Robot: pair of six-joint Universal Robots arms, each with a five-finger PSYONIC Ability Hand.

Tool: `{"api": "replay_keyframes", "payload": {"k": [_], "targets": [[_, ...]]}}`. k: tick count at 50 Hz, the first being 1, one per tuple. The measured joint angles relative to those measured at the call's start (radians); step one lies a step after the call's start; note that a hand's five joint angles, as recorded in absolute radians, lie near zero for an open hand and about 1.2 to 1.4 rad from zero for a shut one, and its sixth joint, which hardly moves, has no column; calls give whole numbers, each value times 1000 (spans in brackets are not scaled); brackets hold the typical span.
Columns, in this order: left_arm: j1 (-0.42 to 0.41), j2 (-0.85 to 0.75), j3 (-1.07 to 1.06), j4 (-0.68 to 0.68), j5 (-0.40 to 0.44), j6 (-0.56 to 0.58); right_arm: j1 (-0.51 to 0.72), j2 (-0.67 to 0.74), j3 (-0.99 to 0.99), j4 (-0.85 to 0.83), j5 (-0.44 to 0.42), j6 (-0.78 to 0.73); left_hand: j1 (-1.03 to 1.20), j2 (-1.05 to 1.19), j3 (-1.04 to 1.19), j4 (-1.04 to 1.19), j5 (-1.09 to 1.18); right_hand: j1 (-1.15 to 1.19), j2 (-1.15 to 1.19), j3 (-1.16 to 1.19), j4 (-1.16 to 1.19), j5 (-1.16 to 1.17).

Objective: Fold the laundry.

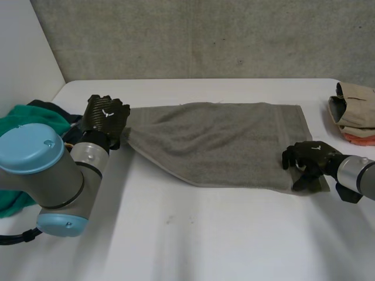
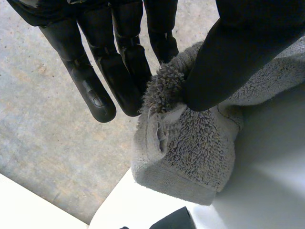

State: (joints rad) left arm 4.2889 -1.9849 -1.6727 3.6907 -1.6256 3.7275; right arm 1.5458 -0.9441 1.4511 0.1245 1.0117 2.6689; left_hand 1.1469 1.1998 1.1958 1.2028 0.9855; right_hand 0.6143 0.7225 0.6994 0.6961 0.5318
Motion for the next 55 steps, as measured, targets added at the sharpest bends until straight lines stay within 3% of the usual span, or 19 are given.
{"api": "replay_keyframes", "payload": {"k": [5,8,11,18,29,35,40,47,49,50,52,53,55], "targets": [[0,0,-1,0,0,0,20,37,-30,-17,7,-2,0,0,0,0,0,46,46,69,76,53],[1,0,-1,0,0,0,26,55,-47,-19,10,-4,0,0,0,0,0,322,371,391,394,355],[1,0,-1,-1,0,0,28,61,-59,-17,13,-5,0,0,0,0,0,372,454,477,478,438],[1,19,-3,-46,-1,1,21,24,-55,8,17,-18,0,0,0,0,0,373,457,486,492,451],[0,105,-31,-203,3,1,-16,-70,-7,210,6,-138,0,0,0,0,0,390,457,486,492,451],[-6,180,-83,-321,1,13,-57,-138,11,341,35,-198,0,0,0,0,0,391,457,486,492,451],[-10,266,-151,-576,2,60,-99,-208,40,577,75,-311,0,0,0,0,0,391,457,486,492,462],[-17,283,-180,-715,5,110,-108,-220,57,655,113,-453,0,0,0,0,0,391,457,486,492,465],[-18,269,-173,-695,5,116,-101,-218,58,622,113,-452,0,0,0,0,0,359,418,445,456,435],[-19,244,-155,-649,4,120,-87,-215,59,549,108,-427,0,0,0,0,0,236,267,312,315,308],[-20,220,-139,-603,2,122,-76,-213,63,486,102,-402,0,0,0,0,0,236,267,312,315,308],[-20,201,-123,-569,1,122,-63,-212,76,399,95,-367,0,0,0,0,0,47,37,63,68,69],[-22,175,-94,-518,-1,120,-51,-216,102,287,86,-325,0,0,0,0,0,-166,-202,-179,-174,-177]]}}
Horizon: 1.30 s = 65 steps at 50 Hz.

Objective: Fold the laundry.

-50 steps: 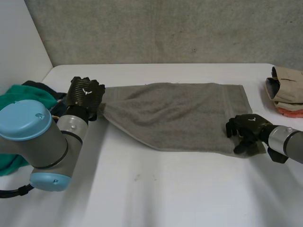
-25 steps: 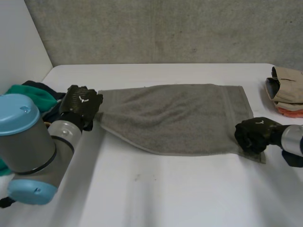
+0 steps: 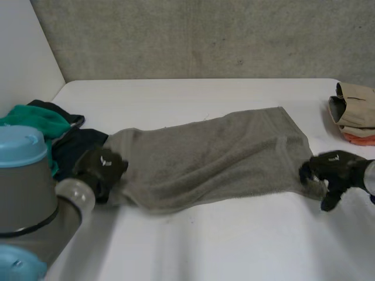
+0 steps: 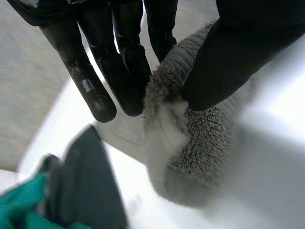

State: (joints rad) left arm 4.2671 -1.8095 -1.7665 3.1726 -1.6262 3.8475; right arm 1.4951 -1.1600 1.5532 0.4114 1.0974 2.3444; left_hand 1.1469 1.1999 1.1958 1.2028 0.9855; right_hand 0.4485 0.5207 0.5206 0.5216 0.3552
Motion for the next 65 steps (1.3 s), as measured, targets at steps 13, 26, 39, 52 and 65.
{"api": "replay_keyframes", "payload": {"k": [13,26,39,52,65], "targets": [[-9,-167,303,118,-5,-60,92,-52,202,-372,-36,162,0,0,0,0,0,-170,-166,-204,-211,-228],[-14,-305,518,114,-31,-96,446,-34,111,-539,75,663,0,0,0,0,0,-238,-287,-294,-276,-288],[-3,-332,568,118,-58,-95,685,240,-126,-605,403,778,0,0,0,0,0,-142,-168,-164,-171,-176],[25,-325,560,116,-57,-94,336,193,-60,-578,376,589,0,0,0,0,0,210,250,249,248,204],[58,-322,537,112,-58,-94,65,212,-74,-408,203,434,0,0,0,0,0,215,253,257,253,211]]}}
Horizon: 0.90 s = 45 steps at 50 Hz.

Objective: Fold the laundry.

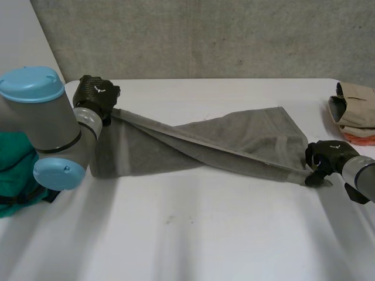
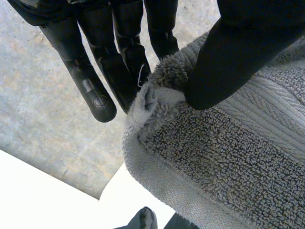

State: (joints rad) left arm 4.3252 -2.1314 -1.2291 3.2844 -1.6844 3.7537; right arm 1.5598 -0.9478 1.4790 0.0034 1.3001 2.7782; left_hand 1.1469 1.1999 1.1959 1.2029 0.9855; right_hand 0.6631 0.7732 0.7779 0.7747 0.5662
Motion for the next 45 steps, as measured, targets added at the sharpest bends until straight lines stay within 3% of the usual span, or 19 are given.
{"api": "replay_keyframes", "payload": {"k": [2,6,13,17,22,27,33,40,45], "targets": [[0,0,-6,-1,0,0,-4,1,-5,17,-11,-2,0,0,0,0,0,19,24,19,20,17],[-1,0,-18,-2,0,0,-4,-1,-11,30,-20,-3,0,0,0,0,0,280,335,319,322,318],[-5,10,-75,-16,3,6,-15,-28,-13,52,-31,-42,0,0,0,0,0,334,406,407,413,414],[-7,58,-159,-59,7,13,-39,-76,-6,143,-55,-159,0,0,0,0,0,334,406,407,413,414],[-10,183,-327,-157,15,42,-92,-140,14,380,-75,-396,0,0,0,0,0,334,406,407,413,420],[-15,331,-541,-271,20,138,-186,-211,66,651,-60,-636,0,0,0,0,0,334,406,407,413,422],[-27,423,-721,-346,33,244,-264,-275,121,781,-37,-784,0,0,0,0,0,334,406,407,413,422],[-34,402,-722,-330,50,267,-255,-277,108,696,-45,-750,0,0,0,0,0,334,406,407,413,422],[-36,270,-558,-199,46,251,-131,-190,-4,493,-51,-597,0,0,0,0,0,334,406,407,413,422]]}}
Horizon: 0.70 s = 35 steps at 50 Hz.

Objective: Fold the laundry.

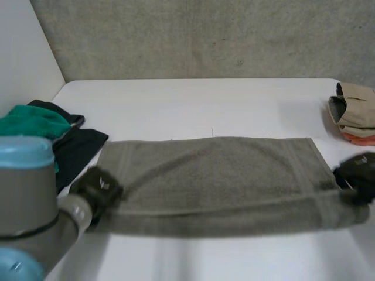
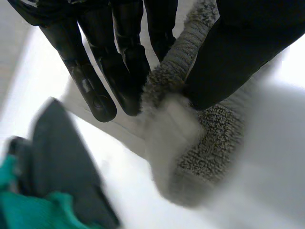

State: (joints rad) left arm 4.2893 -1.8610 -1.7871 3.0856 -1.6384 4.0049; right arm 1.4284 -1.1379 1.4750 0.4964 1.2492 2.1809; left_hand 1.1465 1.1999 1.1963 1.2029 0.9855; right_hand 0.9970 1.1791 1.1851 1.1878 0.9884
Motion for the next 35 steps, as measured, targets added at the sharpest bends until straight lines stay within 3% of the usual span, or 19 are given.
{"api": "replay_keyframes", "payload": {"k": [8,12,18,22,23,25,26,27,28,30,31,32,33,35], "targets": [[-1,-220,268,233,-76,-26,127,166,-217,-247,11,170,0,0,0,0,0,0,0,0,0,11],[-2,-331,391,282,-123,-23,158,272,-343,-323,31,216,0,0,0,0,0,0,0,0,0,11],[-4,-478,562,308,-153,0,198,436,-536,-369,99,234,0,0,0,0,0,0,0,0,0,11],[-5,-509,600,315,-155,9,206,466,-572,-372,113,234,0,0,0,0,0,0,0,0,0,11],[-19,-568,666,345,-155,27,234,563,-691,-372,162,234,0,0,0,0,0,0,0,0,0,11],[-33,-585,683,372,-154,34,246,586,-722,-369,178,236,0,0,0,0,0,0,0,0,0,11],[-39,-588,685,383,-154,35,255,598,-738,-367,190,239,0,0,0,0,0,-330,-321,-317,-316,-290],[-39,-588,685,383,-154,35,255,598,-738,-367,190,239,0,0,0,0,0,-330,-321,-317,-316,-290],[-58,-587,682,422,-156,38,275,599,-749,-361,215,260,0,0,0,0,0,-723,-798,-785,-781,-743],[-69,-577,670,445,-158,39,280,592,-744,-359,221,269,0,0,0,0,0,-723,-798,-785,-781,-743],[-77,-562,653,465,-159,39,291,557,-715,-355,231,298,0,0,0,0,0,-793,-953,-958,-947,-904],[-77,-562,653,465,-159,39,291,557,-715,-355,231,298,0,0,0,0,0,-793,-953,-958,-947,-904],[-86,-529,618,488,-161,38,294,500,-663,-352,231,329,-954,-992,-983,-998,-937,-793,-957,-969,-952,-917],[-84,-480,565,499,-162,36,281,416,-583,-351,209,354,-954,-992,-983,-998,-937,-793,-957,-969,-952,-917]]}}
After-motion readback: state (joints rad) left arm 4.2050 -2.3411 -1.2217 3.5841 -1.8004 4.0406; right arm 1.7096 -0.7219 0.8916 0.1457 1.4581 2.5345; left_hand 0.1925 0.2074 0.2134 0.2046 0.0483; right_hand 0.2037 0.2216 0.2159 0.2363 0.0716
